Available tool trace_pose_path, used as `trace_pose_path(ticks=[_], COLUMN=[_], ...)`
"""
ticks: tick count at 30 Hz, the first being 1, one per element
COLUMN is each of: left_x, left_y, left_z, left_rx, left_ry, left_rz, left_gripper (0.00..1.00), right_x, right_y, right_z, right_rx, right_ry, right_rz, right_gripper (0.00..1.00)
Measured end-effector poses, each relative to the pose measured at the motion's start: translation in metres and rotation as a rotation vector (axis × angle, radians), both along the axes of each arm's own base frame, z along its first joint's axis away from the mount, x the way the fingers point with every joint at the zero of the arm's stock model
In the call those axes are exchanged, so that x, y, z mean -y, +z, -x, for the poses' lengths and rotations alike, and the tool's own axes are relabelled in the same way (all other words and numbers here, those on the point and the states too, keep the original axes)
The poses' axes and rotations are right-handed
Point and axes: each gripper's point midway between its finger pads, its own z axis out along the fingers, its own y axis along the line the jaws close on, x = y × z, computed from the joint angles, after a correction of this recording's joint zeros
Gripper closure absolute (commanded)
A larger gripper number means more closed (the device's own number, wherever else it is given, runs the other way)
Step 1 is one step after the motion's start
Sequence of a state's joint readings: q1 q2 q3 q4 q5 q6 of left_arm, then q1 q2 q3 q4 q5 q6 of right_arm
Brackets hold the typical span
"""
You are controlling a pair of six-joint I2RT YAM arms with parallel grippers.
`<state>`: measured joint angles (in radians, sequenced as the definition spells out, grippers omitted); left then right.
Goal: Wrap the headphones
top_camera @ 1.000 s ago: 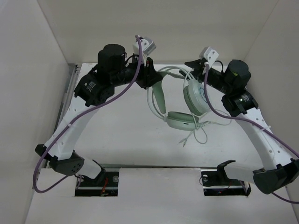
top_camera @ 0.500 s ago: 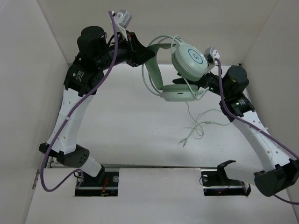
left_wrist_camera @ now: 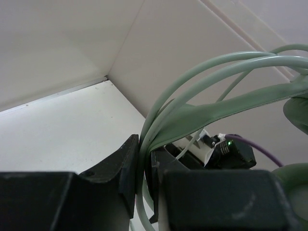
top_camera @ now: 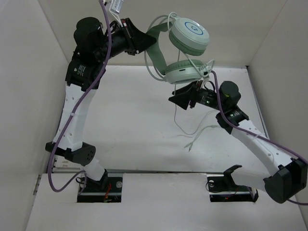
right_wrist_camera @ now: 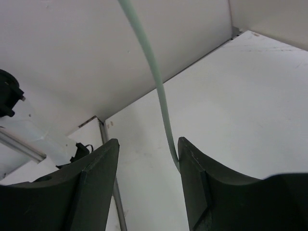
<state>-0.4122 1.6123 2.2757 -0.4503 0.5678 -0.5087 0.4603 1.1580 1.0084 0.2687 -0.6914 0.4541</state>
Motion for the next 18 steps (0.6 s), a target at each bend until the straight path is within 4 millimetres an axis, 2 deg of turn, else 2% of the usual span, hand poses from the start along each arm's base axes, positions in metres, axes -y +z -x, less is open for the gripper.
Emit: trace_pose_path(ticks=[8, 13, 18], left_x=[-0.006, -0.011, -0.017], left_y=[0.016, 0.017, 0.02], left_z=[-0.004, -0.009, -0.015], left_rx=[0.019, 0.011, 0.005], left_ry=[0.019, 0.04, 0.066], left_rz=[0.039, 0.052, 0.071], left_gripper=[1.0, 1.0, 1.0], right_x=[-0.023, -0.039, -0.053], right_y=[-0.017, -0.032, -0.035], right_z=[0.025, 0.049, 0.064], right_rx=[-0.035, -0.053, -0.047], right_ry=[0.089, 0.176, 0.253], right_rz=[-0.029, -0.019, -0.016], right_gripper=[0.47, 0.51, 0.54])
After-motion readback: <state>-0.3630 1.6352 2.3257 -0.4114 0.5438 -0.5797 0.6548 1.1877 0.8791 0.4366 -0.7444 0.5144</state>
